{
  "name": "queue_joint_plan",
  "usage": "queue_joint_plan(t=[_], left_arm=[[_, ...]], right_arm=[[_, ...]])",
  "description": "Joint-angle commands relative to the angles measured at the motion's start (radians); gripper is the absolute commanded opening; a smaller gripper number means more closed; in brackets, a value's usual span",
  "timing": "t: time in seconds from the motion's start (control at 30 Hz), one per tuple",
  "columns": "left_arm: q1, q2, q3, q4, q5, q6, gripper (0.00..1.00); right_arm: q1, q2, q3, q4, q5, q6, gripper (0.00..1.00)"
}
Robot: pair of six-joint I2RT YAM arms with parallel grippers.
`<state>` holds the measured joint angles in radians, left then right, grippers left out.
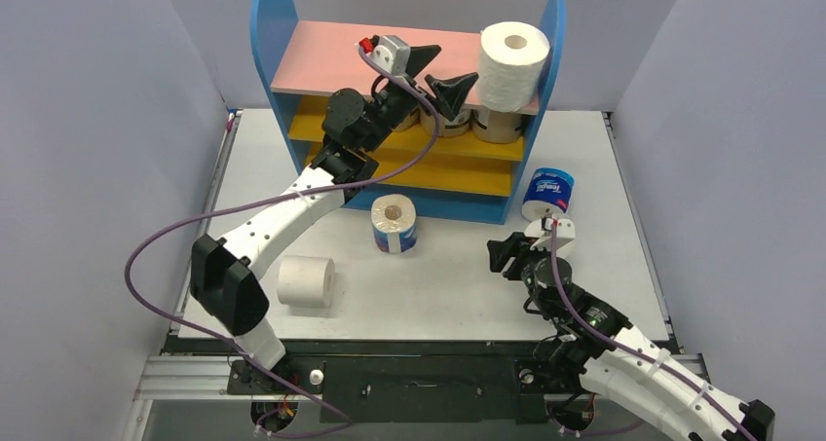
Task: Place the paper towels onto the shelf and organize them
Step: Adjust the paper towel on the shelf.
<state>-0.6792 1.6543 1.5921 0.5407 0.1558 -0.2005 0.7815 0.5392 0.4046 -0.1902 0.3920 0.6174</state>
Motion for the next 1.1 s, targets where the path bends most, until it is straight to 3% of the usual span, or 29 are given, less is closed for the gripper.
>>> queue_joint_plan(t=[0.0, 0.5, 1.07], left_arm=[[0.007, 0.071, 0.090, 0.126, 0.106, -0.093, 0.99], [-0.008, 0.205, 0.239, 0.058, 0.150, -0.080, 0.99], [-0.018, 0.292, 0.359, -0.018, -0.001, 0.031, 0.98]], right_arm=[[0.010, -0.048, 0.004, -0.008, -0.003, -0.014, 0.53], [0.010, -0.079, 0.003, -0.043, 0.047, -0.053, 0.53], [0.010, -0.087, 0.003, -0.057, 0.072, -0.062, 0.53]])
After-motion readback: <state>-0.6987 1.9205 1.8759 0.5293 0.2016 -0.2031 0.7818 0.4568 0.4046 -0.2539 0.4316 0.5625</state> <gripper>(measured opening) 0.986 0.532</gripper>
